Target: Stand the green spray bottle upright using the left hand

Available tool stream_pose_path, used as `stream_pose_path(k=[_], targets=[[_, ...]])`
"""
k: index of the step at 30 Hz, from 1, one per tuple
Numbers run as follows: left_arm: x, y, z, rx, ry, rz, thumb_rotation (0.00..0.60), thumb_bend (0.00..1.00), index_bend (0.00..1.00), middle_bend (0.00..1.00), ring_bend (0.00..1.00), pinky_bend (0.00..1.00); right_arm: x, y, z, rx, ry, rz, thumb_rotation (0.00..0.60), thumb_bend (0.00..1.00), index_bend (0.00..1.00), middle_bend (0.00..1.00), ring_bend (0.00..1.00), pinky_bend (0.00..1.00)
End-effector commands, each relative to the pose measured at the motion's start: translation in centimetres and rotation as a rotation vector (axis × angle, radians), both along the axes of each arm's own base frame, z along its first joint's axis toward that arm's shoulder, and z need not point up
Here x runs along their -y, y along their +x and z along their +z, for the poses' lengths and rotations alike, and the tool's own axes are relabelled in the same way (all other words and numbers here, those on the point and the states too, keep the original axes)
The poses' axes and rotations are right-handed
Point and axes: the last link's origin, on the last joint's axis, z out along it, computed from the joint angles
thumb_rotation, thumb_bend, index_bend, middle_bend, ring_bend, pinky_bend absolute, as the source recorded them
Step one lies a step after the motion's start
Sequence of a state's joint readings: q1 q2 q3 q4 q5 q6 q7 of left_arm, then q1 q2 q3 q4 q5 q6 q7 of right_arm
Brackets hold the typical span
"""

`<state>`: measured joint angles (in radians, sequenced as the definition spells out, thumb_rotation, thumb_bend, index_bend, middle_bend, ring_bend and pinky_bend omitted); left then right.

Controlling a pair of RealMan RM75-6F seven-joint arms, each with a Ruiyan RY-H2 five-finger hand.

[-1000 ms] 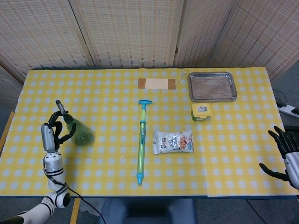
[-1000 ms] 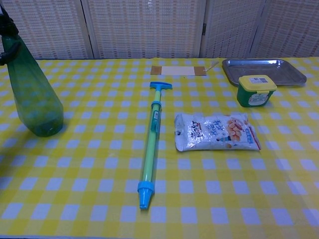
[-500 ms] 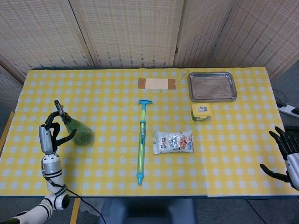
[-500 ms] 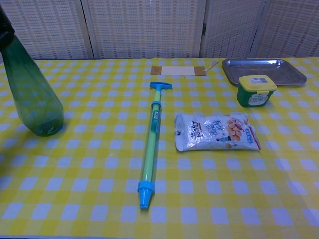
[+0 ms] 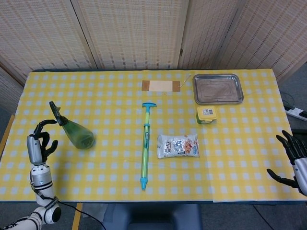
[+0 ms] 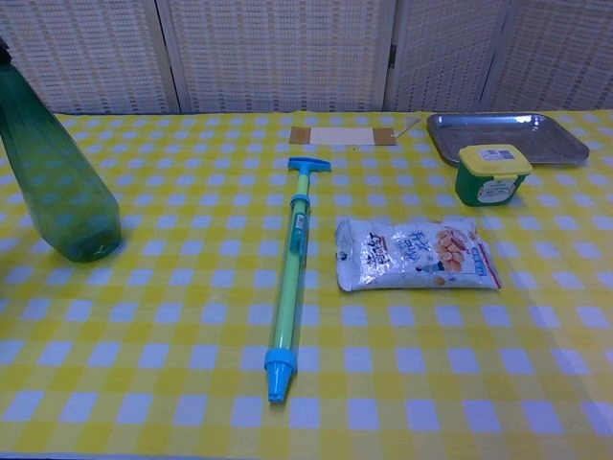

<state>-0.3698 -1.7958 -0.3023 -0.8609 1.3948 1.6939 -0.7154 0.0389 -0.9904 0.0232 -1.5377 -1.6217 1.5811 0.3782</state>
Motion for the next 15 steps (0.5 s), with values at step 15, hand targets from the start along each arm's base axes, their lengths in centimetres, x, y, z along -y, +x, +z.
stream_pose_path(k=[15], targets=[[4.1, -5.9, 6.2, -0.327, 0.003, 0.179, 0.012, 0.16, 0.38, 0.46, 0.85, 1.0, 0.1, 0.1, -0.5, -0.018, 0.009, -0.002, 0.6, 0.24, 0.0, 0.0, 0.01, 0.0]])
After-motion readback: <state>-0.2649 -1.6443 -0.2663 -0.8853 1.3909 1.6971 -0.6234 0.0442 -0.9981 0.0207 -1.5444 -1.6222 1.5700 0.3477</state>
